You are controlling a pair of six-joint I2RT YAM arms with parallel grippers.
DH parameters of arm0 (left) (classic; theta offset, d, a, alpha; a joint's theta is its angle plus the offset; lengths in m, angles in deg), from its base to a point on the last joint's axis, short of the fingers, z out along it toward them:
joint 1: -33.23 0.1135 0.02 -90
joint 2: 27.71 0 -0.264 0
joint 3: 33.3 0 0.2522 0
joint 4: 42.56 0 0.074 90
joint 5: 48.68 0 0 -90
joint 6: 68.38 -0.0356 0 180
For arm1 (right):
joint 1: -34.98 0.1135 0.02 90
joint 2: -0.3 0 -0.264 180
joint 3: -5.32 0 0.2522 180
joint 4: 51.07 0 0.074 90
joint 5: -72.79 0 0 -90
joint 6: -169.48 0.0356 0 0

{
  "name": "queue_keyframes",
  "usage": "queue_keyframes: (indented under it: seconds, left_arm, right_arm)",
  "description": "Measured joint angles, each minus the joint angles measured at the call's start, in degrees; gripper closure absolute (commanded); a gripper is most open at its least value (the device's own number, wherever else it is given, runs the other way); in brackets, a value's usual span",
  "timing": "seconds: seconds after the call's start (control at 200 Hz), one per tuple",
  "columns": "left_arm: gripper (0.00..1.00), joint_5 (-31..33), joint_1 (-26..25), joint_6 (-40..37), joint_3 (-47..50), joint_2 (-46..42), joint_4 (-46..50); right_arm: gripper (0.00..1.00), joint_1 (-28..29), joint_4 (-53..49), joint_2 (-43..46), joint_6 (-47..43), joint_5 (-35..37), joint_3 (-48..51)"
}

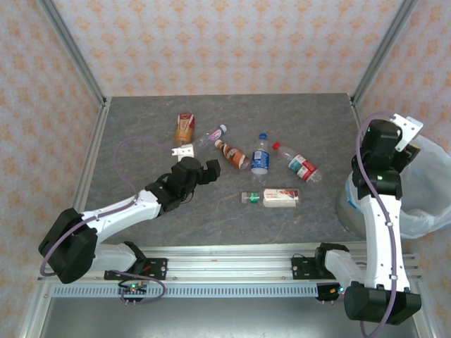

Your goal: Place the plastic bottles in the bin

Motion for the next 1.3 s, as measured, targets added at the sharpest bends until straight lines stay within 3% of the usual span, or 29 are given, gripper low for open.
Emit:
queue_keyframes:
  seconds: [0.28, 0.801, 1.131, 1.296]
  left_arm:
    - [0.00, -0.50, 0.00, 0.37, -1.42, 2.25, 0.37]
    - [0.00, -1.64, 0.00, 1.09, -2.47, 3.69, 0.66]
    - [0.00, -1.64, 0.00, 1.53, -2.45, 3.69, 0.85]
    - [0.00, -1.64, 0.00, 1.75, -2.45, 3.69, 0.90]
  right_arm:
    - [0.76, 0.00, -3.21, -4.22, 2.91, -2.27, 3.52]
    - [0.67, -0.42, -3.78, -5.62, 8.81, -21.20, 3.23]
    - [0.41, -0.44, -3.61, -4.59, 9.60, -19.50, 3.23]
    - [0.35, -0.44, -2.89, -3.87, 9.64, -17.84, 3.26]
